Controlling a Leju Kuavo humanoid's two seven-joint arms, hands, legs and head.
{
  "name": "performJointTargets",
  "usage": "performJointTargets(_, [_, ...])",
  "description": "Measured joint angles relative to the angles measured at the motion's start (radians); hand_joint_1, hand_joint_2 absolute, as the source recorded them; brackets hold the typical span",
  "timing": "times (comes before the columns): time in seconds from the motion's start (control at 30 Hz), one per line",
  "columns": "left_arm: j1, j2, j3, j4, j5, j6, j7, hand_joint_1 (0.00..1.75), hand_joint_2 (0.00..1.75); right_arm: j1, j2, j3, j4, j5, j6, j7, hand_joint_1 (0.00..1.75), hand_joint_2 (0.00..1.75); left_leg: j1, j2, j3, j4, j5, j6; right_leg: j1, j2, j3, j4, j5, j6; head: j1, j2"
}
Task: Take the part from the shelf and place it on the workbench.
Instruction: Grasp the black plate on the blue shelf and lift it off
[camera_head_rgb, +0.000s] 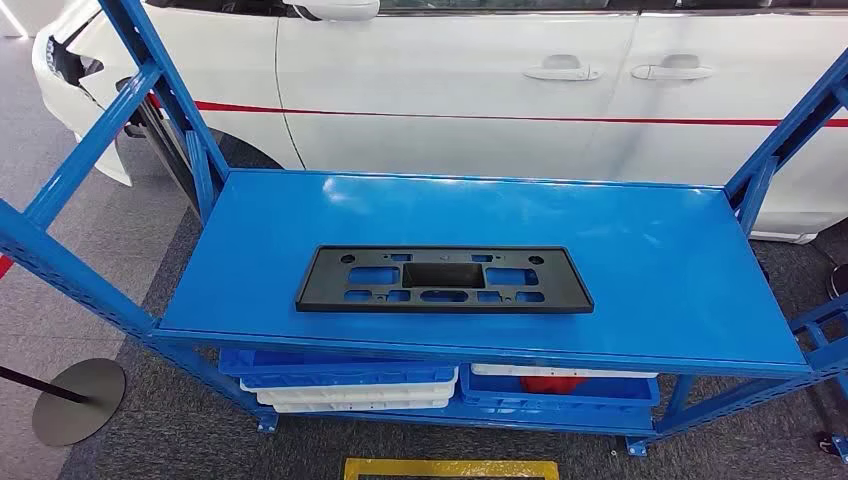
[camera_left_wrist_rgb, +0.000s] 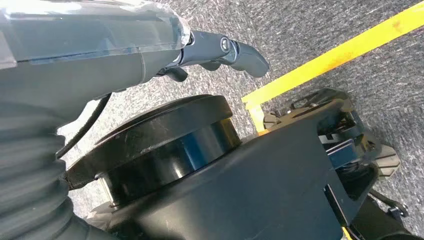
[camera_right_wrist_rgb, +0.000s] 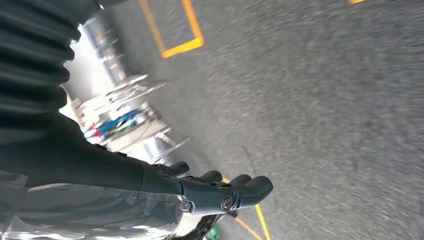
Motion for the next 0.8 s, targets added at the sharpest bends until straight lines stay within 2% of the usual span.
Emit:
performJointTargets(0.13, [0.000, 0.004, 0.000, 0.000, -0.007, -0.007, 0.007, 0.00, 1.75, 0.001, -0.033, -0.001, 0.008, 0.041, 0.040, 0.035, 0.00, 0.00, 0.000, 0.000, 0.000, 0.000, 0.000, 0.000, 0.000, 0.000, 0.000, 0.000, 0.000, 0.000, 0.000, 0.000])
performJointTargets(0.33, [-0.004, 0.008, 0.000, 0.000, -0.028, -0.024, 0.017, 0.00, 1.75, -0.009, -0.146, -0.071, 0.094, 0.136, 0.013, 0.043, 0.00, 0.00, 0.000, 0.000, 0.000, 0.000, -0.001, 0.001, -0.001, 0.000, 0.000, 0.000, 0.000, 0.000, 0.000, 0.000])
performJointTargets(0.8, [-0.004, 0.010, 0.003, 0.000, -0.022, -0.032, 0.004, 0.00, 1.75, 0.014, -0.342, -0.099, 0.176, 0.018, 0.018, 0.043, 0.00, 0.00, -0.001, 0.000, 0.000, 0.001, -0.002, 0.003, -0.001, -0.001, 0.000, -0.001, 0.000, 0.001, 0.000, 0.000])
